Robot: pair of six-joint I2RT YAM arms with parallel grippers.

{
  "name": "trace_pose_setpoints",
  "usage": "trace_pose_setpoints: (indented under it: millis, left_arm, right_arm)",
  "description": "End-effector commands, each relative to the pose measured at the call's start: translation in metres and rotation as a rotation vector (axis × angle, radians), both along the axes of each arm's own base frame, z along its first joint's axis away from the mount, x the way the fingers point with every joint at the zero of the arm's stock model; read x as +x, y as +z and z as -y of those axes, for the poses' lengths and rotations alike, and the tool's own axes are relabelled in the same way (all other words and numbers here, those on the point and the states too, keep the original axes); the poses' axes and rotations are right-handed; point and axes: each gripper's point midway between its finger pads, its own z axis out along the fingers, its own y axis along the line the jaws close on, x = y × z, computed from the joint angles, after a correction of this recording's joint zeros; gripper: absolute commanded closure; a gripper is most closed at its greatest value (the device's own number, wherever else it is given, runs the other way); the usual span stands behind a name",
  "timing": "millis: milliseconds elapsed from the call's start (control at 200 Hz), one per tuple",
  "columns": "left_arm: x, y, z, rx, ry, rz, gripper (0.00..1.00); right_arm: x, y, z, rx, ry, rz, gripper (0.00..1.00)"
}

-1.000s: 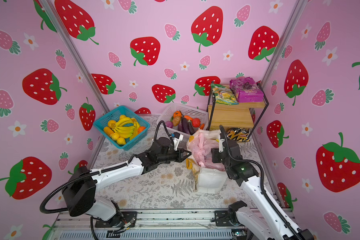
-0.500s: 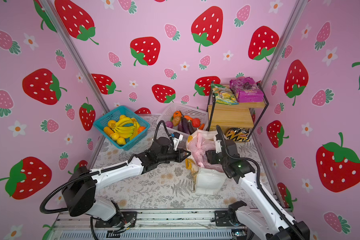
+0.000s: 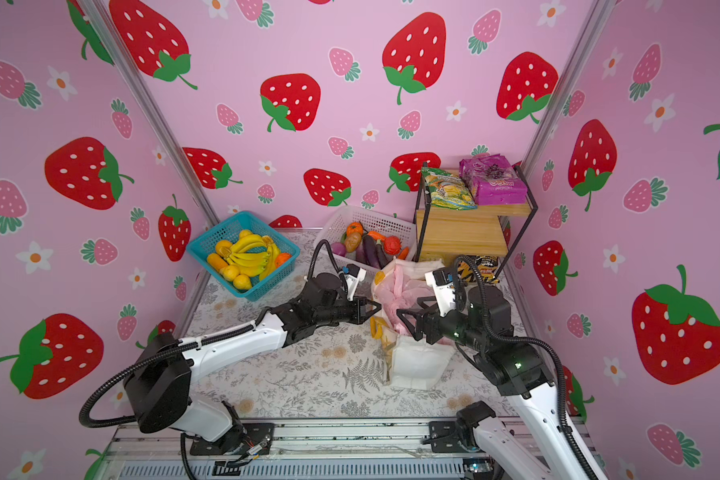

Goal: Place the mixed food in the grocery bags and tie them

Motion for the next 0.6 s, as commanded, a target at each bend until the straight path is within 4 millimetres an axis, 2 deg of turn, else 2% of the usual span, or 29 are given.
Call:
trace_pose_setpoints:
  millis: [0, 105, 215, 250, 320, 415, 595]
  left_arm:
    - [0.005, 0.008, 0.004, -0.002, -0.011, 0.017, 1.0]
    - [0.006, 0.007, 0.004, 0.001, -0.007, 0.016, 1.0]
    - [0.007, 0.006, 0.006, 0.006, -0.006, 0.013, 1.0]
    - [0.007, 0.007, 0.007, 0.002, -0.008, 0.013, 1.0]
    - [0.008, 0.006, 0.008, 0.001, -0.012, 0.009, 1.0]
    - [0.007, 0.006, 0.009, -0.003, -0.014, 0.005, 1.0]
    - [0.004, 0.007, 0.007, -0.004, -0.021, 0.006, 1.0]
  right_arm:
    - [-0.026, -0.003, -0.013, 0.016, 0.153, -0.025, 0.24]
    - [-0.035, -0.011, -0.015, 0.006, 0.177, -0.025, 0.23]
    - [-0.027, -0.032, -0.011, -0.067, 0.114, -0.043, 0.26]
    - [-0.023, -0.037, -0.01, -0.08, 0.097, -0.049, 0.31]
    - [-0.014, -0.04, -0.01, -0.082, 0.058, -0.043, 0.49]
    - [0.002, -0.035, -0.01, -0.051, -0.007, -0.007, 0.74]
    - [0.05, -0.052, -0.011, -0.113, -0.159, -0.008, 0.86]
